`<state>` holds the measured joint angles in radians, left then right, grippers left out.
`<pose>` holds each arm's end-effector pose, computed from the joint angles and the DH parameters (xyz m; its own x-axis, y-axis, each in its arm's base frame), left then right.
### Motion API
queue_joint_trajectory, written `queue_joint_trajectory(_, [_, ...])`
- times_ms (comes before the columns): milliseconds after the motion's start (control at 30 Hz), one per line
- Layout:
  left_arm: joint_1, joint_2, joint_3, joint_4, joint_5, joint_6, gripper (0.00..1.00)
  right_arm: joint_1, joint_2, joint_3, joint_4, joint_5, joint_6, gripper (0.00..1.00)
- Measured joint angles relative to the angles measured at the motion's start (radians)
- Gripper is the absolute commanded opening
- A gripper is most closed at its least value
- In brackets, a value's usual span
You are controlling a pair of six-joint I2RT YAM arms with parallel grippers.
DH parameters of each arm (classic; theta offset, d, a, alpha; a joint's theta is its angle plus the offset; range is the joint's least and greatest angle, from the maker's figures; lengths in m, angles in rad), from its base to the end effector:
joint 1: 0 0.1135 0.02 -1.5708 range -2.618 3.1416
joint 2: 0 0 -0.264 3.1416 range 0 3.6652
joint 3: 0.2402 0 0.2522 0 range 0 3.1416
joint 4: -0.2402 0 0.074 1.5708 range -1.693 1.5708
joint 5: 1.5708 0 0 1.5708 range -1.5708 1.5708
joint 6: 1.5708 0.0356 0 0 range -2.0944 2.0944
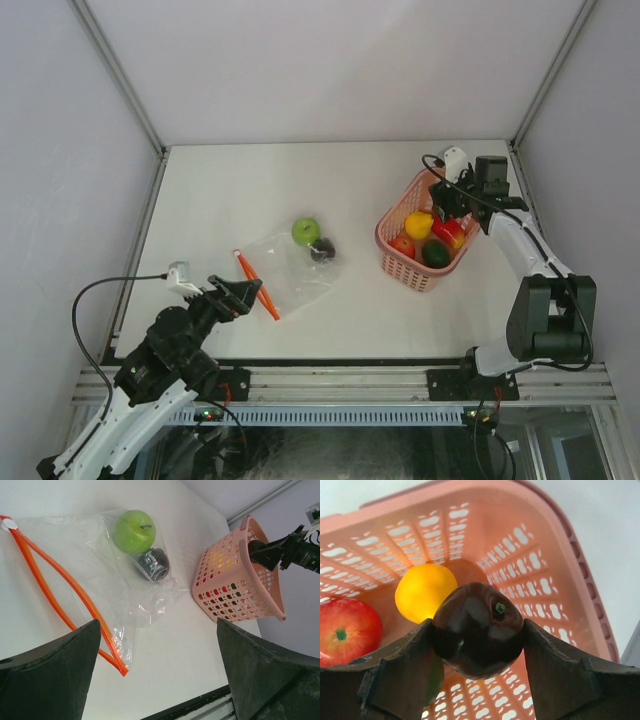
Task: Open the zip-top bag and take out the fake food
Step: Place the fake fruit in the bin.
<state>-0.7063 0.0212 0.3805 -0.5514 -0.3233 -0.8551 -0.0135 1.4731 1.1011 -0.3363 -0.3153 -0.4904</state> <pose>0.0606 -0.0369 0.2408 -0.3807 -0.6158 -0.6899 0.1385 0.6996 -0.7010 0.3263 0.0066 0.2729 -0.4690 -0.4415 -0.7650 -0.5028 0.8455 -0.1797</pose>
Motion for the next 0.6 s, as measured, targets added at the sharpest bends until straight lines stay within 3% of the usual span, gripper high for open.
queue_joint_trajectory(600, [0.000,0.005,0.000,-0.042,-0.013,-0.002,1.00,-0.039,0.027,0.054,-0.076,0.046,-0.001,0.83])
